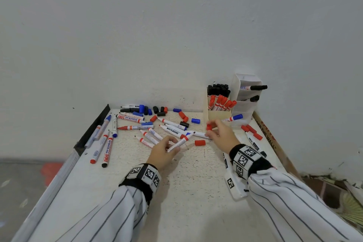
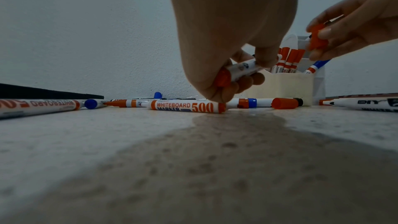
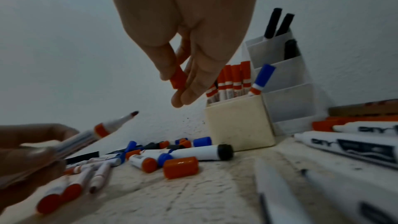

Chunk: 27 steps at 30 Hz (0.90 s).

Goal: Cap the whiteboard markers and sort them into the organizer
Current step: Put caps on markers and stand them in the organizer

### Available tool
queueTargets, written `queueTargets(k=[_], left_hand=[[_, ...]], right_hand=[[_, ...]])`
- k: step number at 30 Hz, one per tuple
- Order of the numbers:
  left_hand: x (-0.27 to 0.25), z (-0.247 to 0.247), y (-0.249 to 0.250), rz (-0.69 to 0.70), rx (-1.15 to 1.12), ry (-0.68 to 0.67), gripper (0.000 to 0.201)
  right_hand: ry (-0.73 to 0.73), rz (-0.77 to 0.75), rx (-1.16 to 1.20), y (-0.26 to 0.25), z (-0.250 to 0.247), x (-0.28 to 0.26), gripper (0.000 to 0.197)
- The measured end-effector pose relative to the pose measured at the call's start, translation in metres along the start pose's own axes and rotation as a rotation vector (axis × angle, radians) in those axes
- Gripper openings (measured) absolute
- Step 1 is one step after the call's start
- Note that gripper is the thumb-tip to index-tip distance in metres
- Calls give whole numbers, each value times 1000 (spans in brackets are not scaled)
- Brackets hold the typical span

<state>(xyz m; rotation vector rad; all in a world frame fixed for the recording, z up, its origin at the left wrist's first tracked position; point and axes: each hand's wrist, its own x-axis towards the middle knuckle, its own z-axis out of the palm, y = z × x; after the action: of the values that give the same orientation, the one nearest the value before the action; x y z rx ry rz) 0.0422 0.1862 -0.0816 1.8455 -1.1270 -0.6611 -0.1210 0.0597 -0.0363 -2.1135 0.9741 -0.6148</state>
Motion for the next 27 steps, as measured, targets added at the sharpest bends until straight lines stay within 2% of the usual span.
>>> queueTargets(k=[5, 11, 13, 15, 18, 21, 23, 25, 27], left_hand=[[1, 1, 0, 29, -2, 1, 12], [-1, 1, 1, 55, 4, -84, 15], [-1, 1, 1, 59, 4, -98, 14], [-2, 1, 2, 95, 3, -79, 13], [-3, 3, 7, 165, 30, -44, 21], [-6, 5, 15, 228, 141, 15, 26], [-9, 4, 24, 255, 303, 45, 31], [-13, 3, 31, 253, 463, 82, 35], [-16, 0, 37, 230, 495, 82, 34]], right_hand=[[-50, -86, -209, -6, 12, 4, 31], [-142, -117, -143, -10, 14, -2, 33], [-115, -64, -29, -11, 14, -4, 24], [-78, -17, -19, -13, 14, -4, 11], [-98, 48, -89, -14, 15, -1, 38], [-80, 111, -74, -17, 16, 0, 45], [-49, 145, -60, -21, 20, 0, 44], [1, 155, -12, -26, 23, 1, 43], [46, 128, 42, -32, 27, 0, 43]])
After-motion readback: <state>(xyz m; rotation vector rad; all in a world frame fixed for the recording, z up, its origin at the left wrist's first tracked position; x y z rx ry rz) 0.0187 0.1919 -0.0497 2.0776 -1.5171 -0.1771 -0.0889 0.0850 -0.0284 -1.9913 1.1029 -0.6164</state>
